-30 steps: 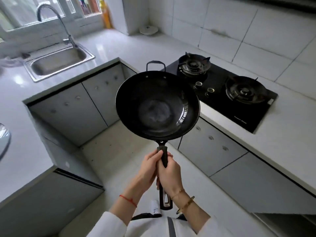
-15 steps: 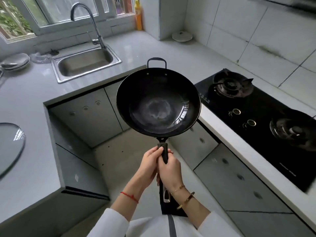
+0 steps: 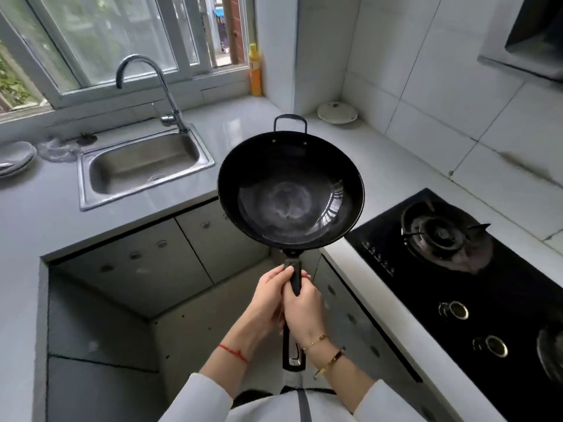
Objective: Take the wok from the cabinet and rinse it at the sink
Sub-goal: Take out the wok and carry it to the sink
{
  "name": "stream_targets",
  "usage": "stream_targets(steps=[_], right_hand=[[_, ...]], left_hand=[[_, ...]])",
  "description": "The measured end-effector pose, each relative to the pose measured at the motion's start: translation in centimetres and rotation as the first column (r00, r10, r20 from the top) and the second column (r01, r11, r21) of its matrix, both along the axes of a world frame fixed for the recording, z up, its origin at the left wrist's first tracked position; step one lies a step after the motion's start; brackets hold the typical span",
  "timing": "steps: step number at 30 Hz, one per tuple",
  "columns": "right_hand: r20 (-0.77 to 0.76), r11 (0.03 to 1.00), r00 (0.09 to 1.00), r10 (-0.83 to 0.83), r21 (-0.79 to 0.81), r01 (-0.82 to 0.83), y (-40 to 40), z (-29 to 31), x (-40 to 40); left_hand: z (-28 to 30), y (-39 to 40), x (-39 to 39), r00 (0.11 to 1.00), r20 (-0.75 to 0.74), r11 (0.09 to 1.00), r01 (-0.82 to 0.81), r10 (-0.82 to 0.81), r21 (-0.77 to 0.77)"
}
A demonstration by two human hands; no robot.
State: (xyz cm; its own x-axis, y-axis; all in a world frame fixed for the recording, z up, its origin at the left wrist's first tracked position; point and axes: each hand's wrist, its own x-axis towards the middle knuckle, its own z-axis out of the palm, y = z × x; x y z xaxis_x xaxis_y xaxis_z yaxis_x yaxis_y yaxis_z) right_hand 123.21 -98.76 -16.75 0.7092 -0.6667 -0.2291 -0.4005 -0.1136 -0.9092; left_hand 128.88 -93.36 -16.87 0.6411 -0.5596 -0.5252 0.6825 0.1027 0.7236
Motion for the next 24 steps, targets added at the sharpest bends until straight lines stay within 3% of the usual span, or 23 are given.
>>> stream_targets(steps=[14,24], right_hand=[[-0.021,0.977,0.978,-0.209,0.031,0.209,-9.2,-1.0,15.5],[-0.069,0.850,0.853,-0.518,0.073,0.522,-12.0,-1.5,27.5]], left_hand=[[-1.8,-10.5,16.6,0.976,0.033,0.976,0.211,-0.213,0.052],[-1.7,-15.5,29.5,0.832,0.011,0.829,0.552,-0.555,0.093]])
